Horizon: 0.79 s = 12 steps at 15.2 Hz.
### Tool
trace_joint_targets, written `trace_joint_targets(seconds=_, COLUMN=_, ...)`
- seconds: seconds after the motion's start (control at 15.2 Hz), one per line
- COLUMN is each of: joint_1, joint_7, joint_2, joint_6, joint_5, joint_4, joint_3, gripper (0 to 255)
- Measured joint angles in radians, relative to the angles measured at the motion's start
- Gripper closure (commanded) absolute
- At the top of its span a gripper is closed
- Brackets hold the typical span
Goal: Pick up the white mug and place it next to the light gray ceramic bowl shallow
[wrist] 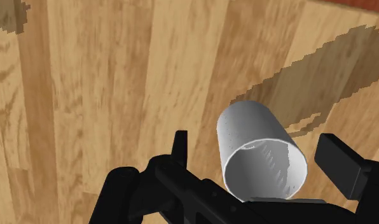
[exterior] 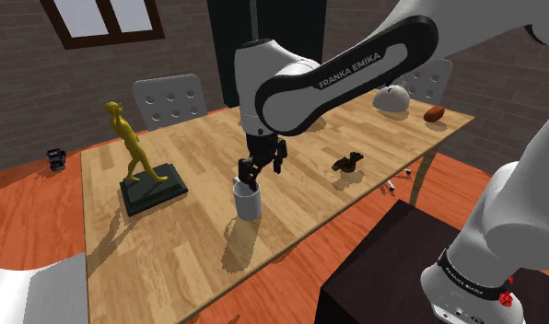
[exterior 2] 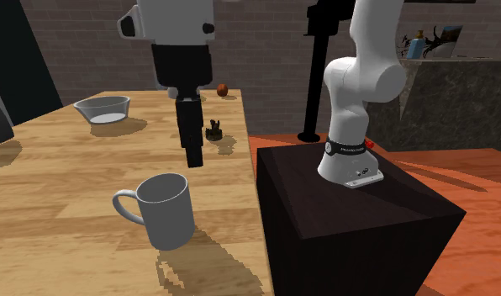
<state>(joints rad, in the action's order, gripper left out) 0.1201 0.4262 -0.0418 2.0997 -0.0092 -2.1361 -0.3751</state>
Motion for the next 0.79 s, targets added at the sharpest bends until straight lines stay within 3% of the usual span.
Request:
trace_joint_targets(seconds=0.46, joint_1=0.049, joint_7=0.148, joint_2=0.233, joint_6=0.048, joint_5=-0.103, joint_4=0.193, joint_3=-0.027, gripper=0)
trace_joint_targets(seconds=0.79, joint_1=0.06, joint_7=0.173, joint_2=0.288, joint_6=0.1, joint_5=-0.132, joint_4=0.194, joint_3=-0.021, gripper=0)
